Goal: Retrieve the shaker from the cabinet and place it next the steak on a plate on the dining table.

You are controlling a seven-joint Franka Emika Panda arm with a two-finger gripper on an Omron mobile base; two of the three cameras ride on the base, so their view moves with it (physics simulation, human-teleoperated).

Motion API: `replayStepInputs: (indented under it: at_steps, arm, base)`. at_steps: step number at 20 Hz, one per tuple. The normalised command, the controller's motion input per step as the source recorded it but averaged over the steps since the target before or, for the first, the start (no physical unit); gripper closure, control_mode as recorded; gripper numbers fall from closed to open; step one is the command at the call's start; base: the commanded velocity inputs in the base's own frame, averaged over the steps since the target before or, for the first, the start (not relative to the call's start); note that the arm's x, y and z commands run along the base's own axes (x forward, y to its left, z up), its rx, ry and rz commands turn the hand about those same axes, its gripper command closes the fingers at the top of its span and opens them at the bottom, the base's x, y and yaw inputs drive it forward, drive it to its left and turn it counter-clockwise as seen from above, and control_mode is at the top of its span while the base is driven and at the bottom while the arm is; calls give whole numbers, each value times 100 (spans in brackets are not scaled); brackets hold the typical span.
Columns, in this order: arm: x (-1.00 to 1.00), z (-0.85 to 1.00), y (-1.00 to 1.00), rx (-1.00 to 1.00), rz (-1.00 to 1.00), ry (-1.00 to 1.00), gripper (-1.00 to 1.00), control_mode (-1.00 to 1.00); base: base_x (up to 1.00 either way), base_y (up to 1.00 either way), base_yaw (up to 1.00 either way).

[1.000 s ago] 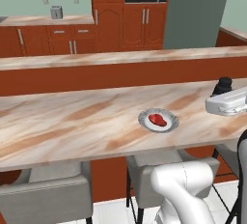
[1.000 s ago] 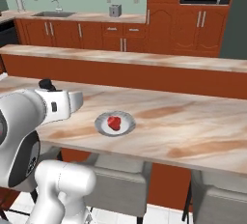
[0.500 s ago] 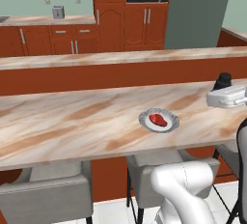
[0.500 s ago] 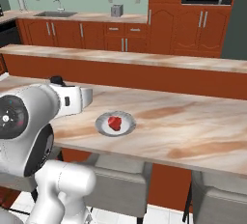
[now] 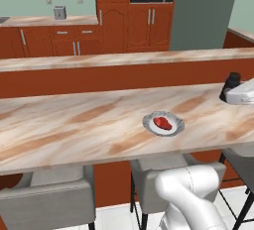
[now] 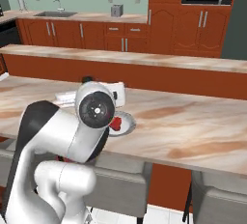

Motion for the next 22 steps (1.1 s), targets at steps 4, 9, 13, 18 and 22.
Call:
replayStepInputs:
  at_steps: [4, 9, 13, 18, 22]
  arm:
    - [31, -43, -46, 0, 38, 0, 100, -100]
    - [32, -34, -48, 0, 35, 0, 100, -100]
    - [26, -36, -50, 0, 36, 0, 100, -100]
    - [33, -42, -16, -1, 22, 4, 100, -100]
    - [34, -41, 0, -2, 9, 3, 100, -100]
  base:
    - [0, 0, 0]
    - [0, 0, 0]
    - [0, 0, 0]
    - [0, 0, 0]
    - [0, 0, 0]
